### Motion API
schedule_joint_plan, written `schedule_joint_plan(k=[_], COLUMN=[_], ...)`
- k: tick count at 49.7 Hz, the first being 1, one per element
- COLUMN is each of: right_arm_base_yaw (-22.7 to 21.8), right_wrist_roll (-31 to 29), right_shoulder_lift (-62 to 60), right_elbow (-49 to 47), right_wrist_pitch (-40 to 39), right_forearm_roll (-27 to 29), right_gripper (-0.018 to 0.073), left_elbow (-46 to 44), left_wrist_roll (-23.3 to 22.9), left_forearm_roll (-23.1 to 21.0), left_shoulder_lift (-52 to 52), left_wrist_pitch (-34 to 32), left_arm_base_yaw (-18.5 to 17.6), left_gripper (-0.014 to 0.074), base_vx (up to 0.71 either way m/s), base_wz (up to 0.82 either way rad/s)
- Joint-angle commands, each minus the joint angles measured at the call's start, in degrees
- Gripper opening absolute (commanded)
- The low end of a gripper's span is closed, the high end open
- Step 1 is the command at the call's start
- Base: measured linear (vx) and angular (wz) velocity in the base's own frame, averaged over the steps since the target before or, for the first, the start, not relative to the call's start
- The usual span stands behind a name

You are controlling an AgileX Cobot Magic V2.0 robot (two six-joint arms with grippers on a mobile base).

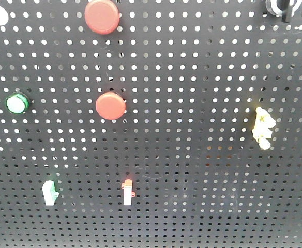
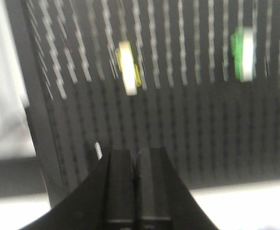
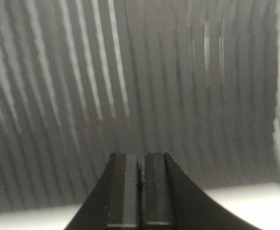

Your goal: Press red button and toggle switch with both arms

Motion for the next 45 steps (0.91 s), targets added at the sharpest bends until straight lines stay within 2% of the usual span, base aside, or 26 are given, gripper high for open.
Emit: schedule_joint_plan(k=[1, 7, 13, 19, 23, 30, 36, 45], right_arm_base_yaw=[-0.4, -0.4, -0.4, -0.4, -0.4, -0.4, -0.4, -0.4], right_wrist_roll=[1.25, 1.06, 1.03, 1.03, 1.09, 1.54, 2.1, 1.87], right_shoulder_lift=[-0.32, 3.17, 10.84, 20.33, 25.12, 29.53, 30.48, 30.48], right_elbow=[-5.97, -18.86, -32.37, -45.53, -50.79, -54.69, -54.7, -54.7], right_wrist_pitch=[-5.6, 2.95, 9.88, 15.18, 16.5, 16.43, 16.35, 16.8], right_forearm_roll=[0.33, -4.84, -9.48, -10.02, -8.55, -5.57, -1.19, 0.09], right_gripper=[-0.0003, -0.0003, -0.0003, -0.0003, -0.0003, -0.0003, -0.0003, -0.0003], left_elbow=[-5.64, -16.53, -28.46, -41.34, -47.15, -53.17, -54.88, -57.72], left_wrist_roll=[-0.87, 0.93, 3.33, 3.07, 2.83, 1.92, -1.61, -0.05], left_forearm_roll=[-0.19, -0.13, -0.09, -0.15, -0.19, -0.7, -5.5, -11.61], left_shoulder_lift=[-0.82, 2.54, 11.58, 24.21, 30.45, 37.45, 38.44, 39.77], left_wrist_pitch=[-8.41, -4.11, 1.53, 7.14, 9.68, 10.38, 11.56, 14.36], left_arm_base_yaw=[0.12, 0.12, 0.12, 0.12, 0.12, 0.12, 0.12, -0.96], left_gripper=[0.0001, 0.0001, 0.0001, 0.0001, 0.0001, 0.0001, 0.0001, 0.0001], base_vx=[0.0, 0.0, 0.0, 0.0, 0.0, 0.0, 0.0, 0.0], base_wz=[0.0, 0.0, 0.0, 0.0, 0.0, 0.0, 0.0, 0.0])
